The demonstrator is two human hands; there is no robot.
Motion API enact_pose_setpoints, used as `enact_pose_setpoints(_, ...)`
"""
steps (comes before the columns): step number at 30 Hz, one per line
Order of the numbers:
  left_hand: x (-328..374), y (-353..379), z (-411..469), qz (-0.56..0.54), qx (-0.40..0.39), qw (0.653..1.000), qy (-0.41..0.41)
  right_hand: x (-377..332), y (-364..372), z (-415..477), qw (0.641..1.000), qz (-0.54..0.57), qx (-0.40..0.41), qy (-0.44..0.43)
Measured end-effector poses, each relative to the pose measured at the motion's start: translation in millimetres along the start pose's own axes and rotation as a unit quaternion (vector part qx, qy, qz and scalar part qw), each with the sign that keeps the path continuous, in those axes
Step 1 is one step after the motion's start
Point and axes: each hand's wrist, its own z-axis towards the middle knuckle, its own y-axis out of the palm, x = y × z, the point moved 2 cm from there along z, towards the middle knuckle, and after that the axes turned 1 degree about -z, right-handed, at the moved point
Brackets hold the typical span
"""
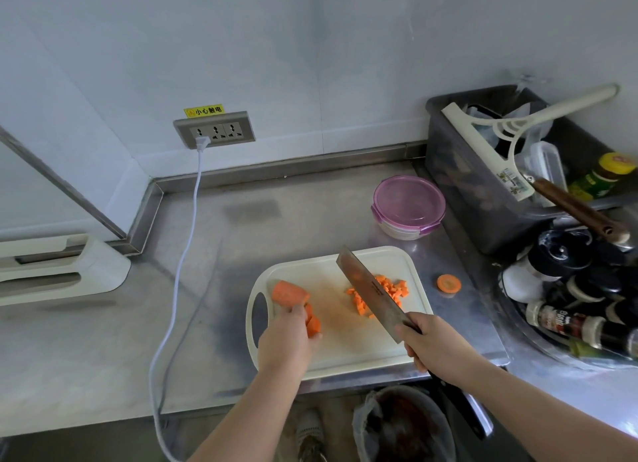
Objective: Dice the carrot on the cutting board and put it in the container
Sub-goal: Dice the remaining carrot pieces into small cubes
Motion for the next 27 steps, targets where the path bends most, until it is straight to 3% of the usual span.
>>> enact_pose_setpoints(6, 8.7, 2.6, -3.0, 0.043, -0.016, 0.998, 0.046, 1.0, 0.4, 1.0, 1.000, -0.005, -0.004, 0.003)
enact_pose_setpoints(9, 12.6, 0.8, 1.7, 0.077, -0.049, 0.990, 0.107, 0.3, -1.2, 1.2, 1.000, -0.014, 0.002, -0.001)
enact_pose_setpoints(14, 28.0, 1.7, 10.7, 0.164, -0.087, 0.961, 0.203, 0.9, -4.5, 2.5, 1.000, -0.015, 0.004, 0.001)
enact_pose_setpoints(22, 42.5, -2.1, 10.8, 0.253, -0.072, 0.900, 0.348, 4.4, -10.6, 4.7, 1.000, 0.007, 0.009, 0.012)
enact_pose_setpoints(25, 37.1, -6.0, 6.0, 0.187, -0.088, 0.927, 0.312, 3.5, -10.0, 4.5, 1.000, 0.010, 0.005, 0.012)
enact_pose_setpoints(27, 28.5, -6.8, 3.8, 0.086, -0.070, 0.971, 0.214, 3.7, -6.9, 5.1, 1.000, 0.009, 0.001, 0.010)
